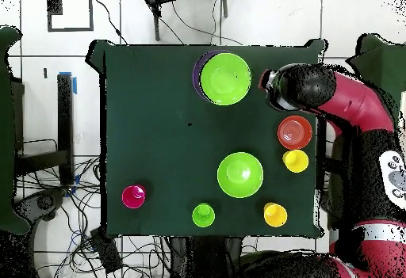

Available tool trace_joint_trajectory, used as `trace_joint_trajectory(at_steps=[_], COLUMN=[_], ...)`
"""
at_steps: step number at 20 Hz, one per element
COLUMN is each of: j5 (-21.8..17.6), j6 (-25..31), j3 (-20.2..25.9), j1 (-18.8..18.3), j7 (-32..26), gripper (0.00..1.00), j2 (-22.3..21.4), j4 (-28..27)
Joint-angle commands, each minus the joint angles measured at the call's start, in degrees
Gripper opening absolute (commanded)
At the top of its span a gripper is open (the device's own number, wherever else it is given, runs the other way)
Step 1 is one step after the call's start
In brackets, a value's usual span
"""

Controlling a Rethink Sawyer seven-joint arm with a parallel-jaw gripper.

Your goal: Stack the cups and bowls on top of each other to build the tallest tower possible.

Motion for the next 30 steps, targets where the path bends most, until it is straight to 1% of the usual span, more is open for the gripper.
trace_joint_trajectory(at_steps=[1, 3, 7, 9, 20, 24, 28, 30], j5=[-4.7, -4.9, -5.8, -6.1, -6.7, -7.2, -7.8, -8.2], j6=[0.3, 0.5, -2.1, -2.3, -3.0, -4.2, -4.5, -4.3], j3=[4.5, 4.2, 3.4, 3.0, 1.1, 0.7, 0.5, 0.5], j1=[-0.6, -0.6, -0.8, -0.7, 0.2, 0.1, -0.7, -0.9], j7=[-10.4, -10.2, -8.7, -7.8, -4.4, -3.8, -4.1, -4.3], gripper=[1.00, 1.00, 1.00, 1.00, 1.00, 1.00, 1.00, 1.00], j2=[-0.2, 0.2, 0.5, 0.7, -1.1, -0.5, -0.9, -0.6], j4=[3.4, 2.9, 4.4, 4.5, 7.9, 8.3, 9.3, 9.0])
